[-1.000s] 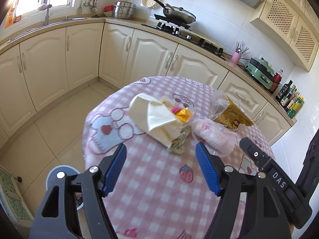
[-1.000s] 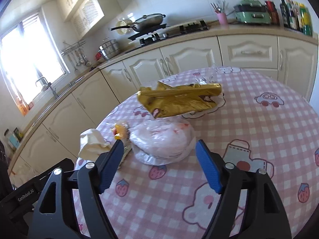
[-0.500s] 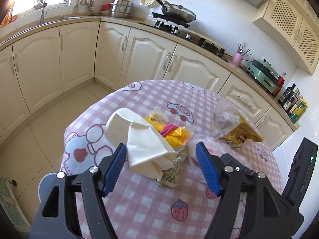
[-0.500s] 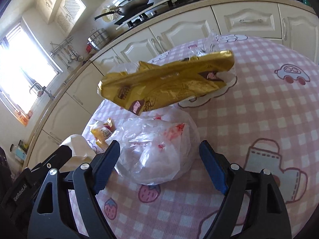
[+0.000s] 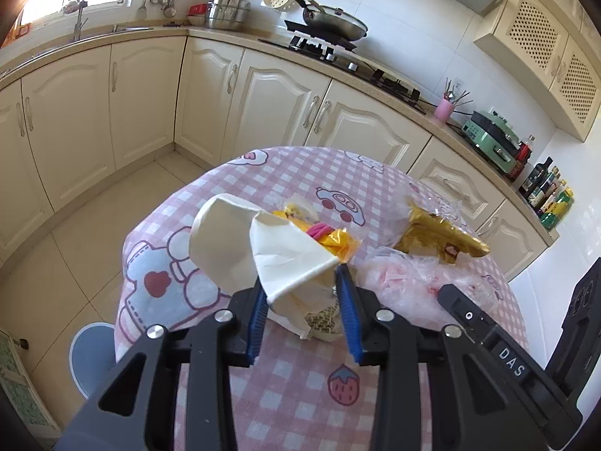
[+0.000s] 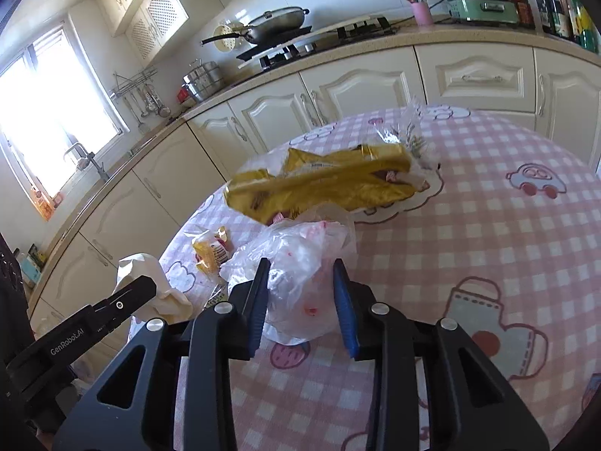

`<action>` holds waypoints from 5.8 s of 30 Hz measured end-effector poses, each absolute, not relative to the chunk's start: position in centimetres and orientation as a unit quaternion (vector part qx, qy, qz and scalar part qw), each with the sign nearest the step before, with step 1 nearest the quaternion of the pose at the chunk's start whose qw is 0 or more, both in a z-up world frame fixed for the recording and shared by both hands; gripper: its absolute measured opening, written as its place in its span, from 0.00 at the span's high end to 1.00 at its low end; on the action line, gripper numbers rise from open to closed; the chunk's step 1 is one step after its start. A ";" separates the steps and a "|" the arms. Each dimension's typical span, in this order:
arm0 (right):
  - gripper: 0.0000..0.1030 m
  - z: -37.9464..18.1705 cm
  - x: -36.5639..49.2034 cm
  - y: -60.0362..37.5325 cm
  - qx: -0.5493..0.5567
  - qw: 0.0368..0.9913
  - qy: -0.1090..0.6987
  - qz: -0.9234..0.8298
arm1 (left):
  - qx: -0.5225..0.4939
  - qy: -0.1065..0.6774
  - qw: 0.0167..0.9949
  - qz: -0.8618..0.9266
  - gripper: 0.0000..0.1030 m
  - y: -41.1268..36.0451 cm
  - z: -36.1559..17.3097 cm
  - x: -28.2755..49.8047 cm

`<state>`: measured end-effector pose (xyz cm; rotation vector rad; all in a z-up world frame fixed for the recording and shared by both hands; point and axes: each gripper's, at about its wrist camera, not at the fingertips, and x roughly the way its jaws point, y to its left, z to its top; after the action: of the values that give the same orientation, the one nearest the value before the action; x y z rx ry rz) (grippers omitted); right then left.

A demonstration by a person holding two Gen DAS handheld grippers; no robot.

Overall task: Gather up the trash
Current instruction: 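Grasp the white paper with the left tool while the right tool grasps the clear plastic bag, then carry the white paper and plastic bag over the bucket and release both, then grasp the green-and-white packet with the left tool while the right tool grasps the gold bag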

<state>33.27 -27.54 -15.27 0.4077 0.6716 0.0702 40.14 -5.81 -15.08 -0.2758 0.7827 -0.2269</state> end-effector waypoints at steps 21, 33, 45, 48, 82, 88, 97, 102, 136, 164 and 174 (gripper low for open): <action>0.76 -7.2 26.5 -21.6 0.141 0.962 0.225 0.064 | -0.146 0.301 0.934 -0.128 0.67 -1.7 -8.1 30.4; 0.76 -9.0 26.7 -7.6 0.077 0.947 0.263 0.168 | -0.187 0.311 0.931 -0.043 0.67 10.2 -10.2 26.3; 0.76 -16.7 29.4 4.7 0.009 0.911 0.342 0.231 | -0.218 0.375 0.900 0.049 0.67 21.8 -18.2 26.4; 0.76 -18.7 30.1 6.6 -0.006 0.905 0.357 0.232 | -0.225 0.400 0.886 0.065 0.67 24.3 -21.1 27.0; 0.75 -25.5 33.8 11.4 -0.036 0.886 0.403 0.227 | -0.237 0.446 0.857 0.103 0.44 29.5 -28.2 30.9; 0.73 -25.5 34.0 11.9 -0.028 0.885 0.402 0.233 | -0.241 0.440 0.858 0.107 0.44 30.0 -28.0 30.8; 0.60 -25.1 34.6 12.2 0.003 0.887 0.395 0.238 | -0.243 0.427 0.863 0.117 0.44 30.5 -26.6 30.3; 0.59 -23.8 34.1 10.7 0.007 0.892 0.386 0.234 | -0.240 0.424 0.867 0.108 0.44 29.5 -25.6 30.1; 0.39 -15.3 31.6 -29.3 0.148 0.943 0.296 -0.033 | -0.067 0.406 0.902 -0.131 0.39 -7.8 -15.1 36.4; 0.99 -16.4 34.5 -33.5 0.157 0.923 0.352 -0.021 | -0.025 0.434 0.888 -0.152 0.82 -11.0 -18.0 40.5; 0.99 -13.0 30.7 -31.0 0.148 0.935 0.323 0.003 | -0.054 0.385 0.903 -0.183 0.82 -9.6 -13.4 35.5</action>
<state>30.68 -31.05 -12.97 0.3022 0.6610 0.0054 35.50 -9.58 -13.43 -0.1113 0.7964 -0.3778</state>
